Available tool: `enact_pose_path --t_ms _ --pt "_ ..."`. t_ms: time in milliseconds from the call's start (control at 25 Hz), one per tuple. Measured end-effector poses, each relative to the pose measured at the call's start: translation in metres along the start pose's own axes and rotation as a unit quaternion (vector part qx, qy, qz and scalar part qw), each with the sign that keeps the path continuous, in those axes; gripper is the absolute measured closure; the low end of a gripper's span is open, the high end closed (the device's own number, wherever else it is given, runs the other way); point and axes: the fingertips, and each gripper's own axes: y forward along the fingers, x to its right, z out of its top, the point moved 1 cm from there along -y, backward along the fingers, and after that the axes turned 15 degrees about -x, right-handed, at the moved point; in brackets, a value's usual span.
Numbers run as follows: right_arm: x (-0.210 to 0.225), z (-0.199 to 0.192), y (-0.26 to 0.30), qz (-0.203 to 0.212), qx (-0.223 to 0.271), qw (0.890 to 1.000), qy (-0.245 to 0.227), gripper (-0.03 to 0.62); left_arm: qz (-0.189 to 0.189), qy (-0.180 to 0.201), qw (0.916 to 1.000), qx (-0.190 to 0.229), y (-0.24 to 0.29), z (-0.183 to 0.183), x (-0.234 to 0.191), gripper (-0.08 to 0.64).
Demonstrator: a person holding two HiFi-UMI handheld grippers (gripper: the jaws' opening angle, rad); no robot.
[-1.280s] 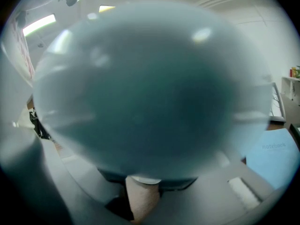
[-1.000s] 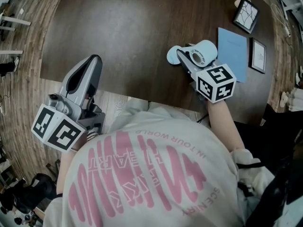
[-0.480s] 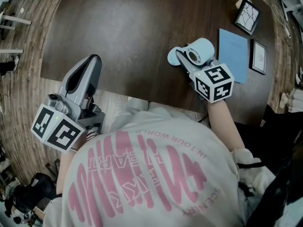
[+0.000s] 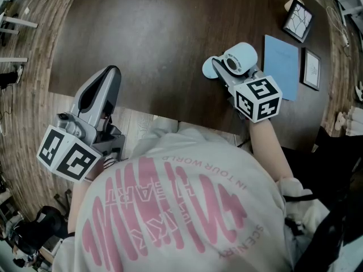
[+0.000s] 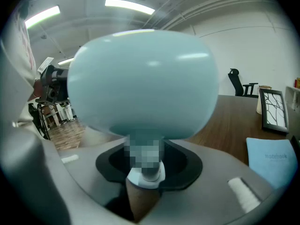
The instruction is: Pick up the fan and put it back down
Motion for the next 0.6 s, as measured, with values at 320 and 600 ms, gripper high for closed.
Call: enact_pose_path --t_ms 320,600 --pt "-0.0009 0.0001 0.0006 -0.003 -0.001 1.000 -0.005 0.442 0.000 -0.003 1.0000 0.002 -0.0005 -0.0014 -0.0012 0.540" --pt "-0.0025 0.0018 0.0013 -0.005 -0.003 1.000 -0.011 0.442 -0.001 -0.006 1.0000 0.000 0.0001 -0.0014 -0.0035 0.540"
